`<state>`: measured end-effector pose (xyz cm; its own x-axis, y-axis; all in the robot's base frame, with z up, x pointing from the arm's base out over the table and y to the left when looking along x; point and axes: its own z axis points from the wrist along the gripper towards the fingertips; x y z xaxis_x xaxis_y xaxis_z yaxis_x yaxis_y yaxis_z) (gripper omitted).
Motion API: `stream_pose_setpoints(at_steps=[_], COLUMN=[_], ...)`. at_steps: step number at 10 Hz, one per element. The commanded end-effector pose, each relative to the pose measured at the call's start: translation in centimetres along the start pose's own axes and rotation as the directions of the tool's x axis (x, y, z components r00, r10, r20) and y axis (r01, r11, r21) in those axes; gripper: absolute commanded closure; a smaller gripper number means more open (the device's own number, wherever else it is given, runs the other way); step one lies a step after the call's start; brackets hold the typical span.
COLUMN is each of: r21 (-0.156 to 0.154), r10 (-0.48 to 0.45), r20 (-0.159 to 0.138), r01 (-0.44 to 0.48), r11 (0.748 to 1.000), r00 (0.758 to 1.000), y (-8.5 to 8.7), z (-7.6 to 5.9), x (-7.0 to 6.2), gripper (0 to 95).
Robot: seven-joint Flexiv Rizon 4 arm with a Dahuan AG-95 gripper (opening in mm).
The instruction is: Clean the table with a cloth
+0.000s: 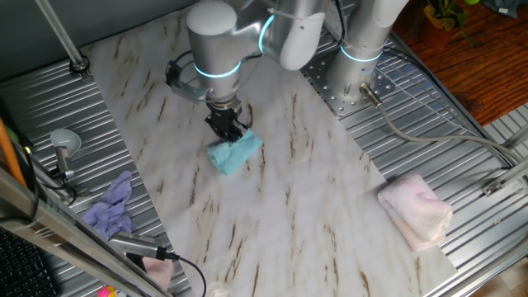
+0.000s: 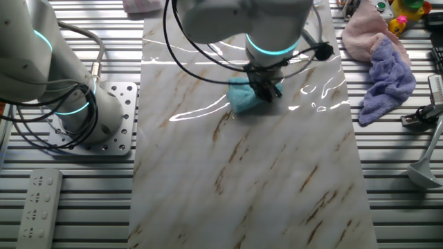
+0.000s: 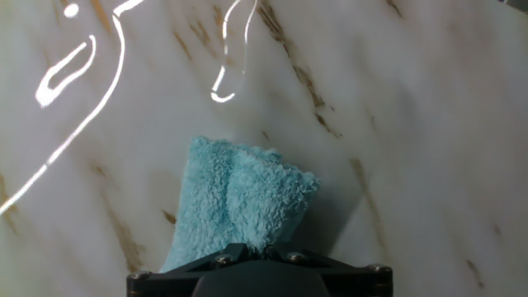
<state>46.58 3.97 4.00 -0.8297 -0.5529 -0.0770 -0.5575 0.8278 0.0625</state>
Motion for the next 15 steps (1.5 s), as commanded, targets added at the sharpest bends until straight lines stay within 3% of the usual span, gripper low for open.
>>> stream_pose_setpoints(at_steps=[1,3,6,11,14,15], r21=[-0.002,-0.010,0.011,0.053,0.058,0.045], r10=[-0.001,0.003,-0.038,-0.081,-0.100,-0.098], r20=[0.003,0.011,0.018,-0.018,-0.026,-0.019], r01=[0.001,-0.003,0.038,0.082,0.101,0.098], r11=[1.000,1.000,0.999,0.995,0.993,0.994], r00=[1.000,1.000,0.999,0.997,0.995,0.995], y=[-0.12,-0.12,-0.12,-0.12,-0.44,-0.44], z=[-0.10,-0.10,-0.10,-0.10,-0.43,-0.43], x=[0.20,0.20,0.20,0.20,0.52,0.52], gripper=[95.0,95.0,95.0,95.0,95.0,95.0])
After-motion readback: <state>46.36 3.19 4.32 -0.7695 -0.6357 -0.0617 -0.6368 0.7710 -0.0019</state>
